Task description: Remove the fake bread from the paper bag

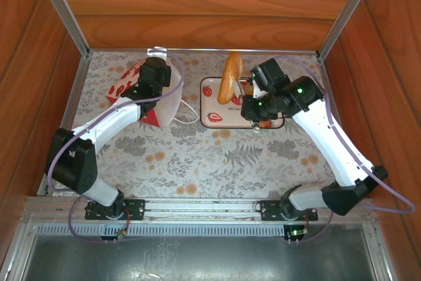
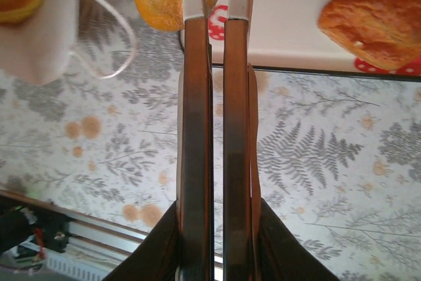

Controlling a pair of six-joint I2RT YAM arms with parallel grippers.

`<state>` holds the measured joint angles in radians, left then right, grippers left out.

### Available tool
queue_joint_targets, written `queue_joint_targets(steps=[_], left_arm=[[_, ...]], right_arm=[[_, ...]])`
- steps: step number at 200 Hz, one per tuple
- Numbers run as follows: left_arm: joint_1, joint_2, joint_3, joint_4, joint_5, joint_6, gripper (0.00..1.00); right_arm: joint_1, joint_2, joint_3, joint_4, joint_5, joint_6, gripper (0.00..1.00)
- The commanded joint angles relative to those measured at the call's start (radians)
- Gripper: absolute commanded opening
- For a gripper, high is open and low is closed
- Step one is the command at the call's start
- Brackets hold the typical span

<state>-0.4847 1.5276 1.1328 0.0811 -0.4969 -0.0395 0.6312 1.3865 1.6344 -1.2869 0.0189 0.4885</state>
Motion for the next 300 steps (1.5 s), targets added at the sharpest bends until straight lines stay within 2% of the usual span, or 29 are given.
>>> queue_joint_targets(steps=[1,64,117,152,191,232,300], left_arm=[[0.008,-0.057,-0.026,0.002,0.060,-0.021,0.00],[0.007,-0.160,-0.067,0.002,0.094,-0.057,0.00],[0.007,-0.169,-0.082,0.002,0.096,-0.073,0.00],[0.006,-0.170,-0.092,0.002,0.092,-0.076,0.00],[0.007,-0.180,-0.100,0.002,0.093,-0.076,0.00],[0.009,-0.173,-0.101,0.002,0.098,-0.079,0.00],[0.008,-0.164,-0.090,0.002,0.100,-0.082,0.00]], right_arm=[[-0.016,0.058,0.049,-0.048,0.018,-0.104,0.00],[-0.030,0.259,0.153,-0.187,0.148,-0.207,0.00],[-0.050,0.363,0.141,-0.177,0.194,-0.214,0.00],[-0.059,0.428,0.156,-0.146,0.179,-0.231,0.00],[-0.058,0.527,0.218,-0.179,0.236,-0.238,0.00],[-0.058,0.627,0.300,-0.295,0.348,-0.190,0.00],[-0.058,0.662,0.335,-0.324,0.373,-0.186,0.01]])
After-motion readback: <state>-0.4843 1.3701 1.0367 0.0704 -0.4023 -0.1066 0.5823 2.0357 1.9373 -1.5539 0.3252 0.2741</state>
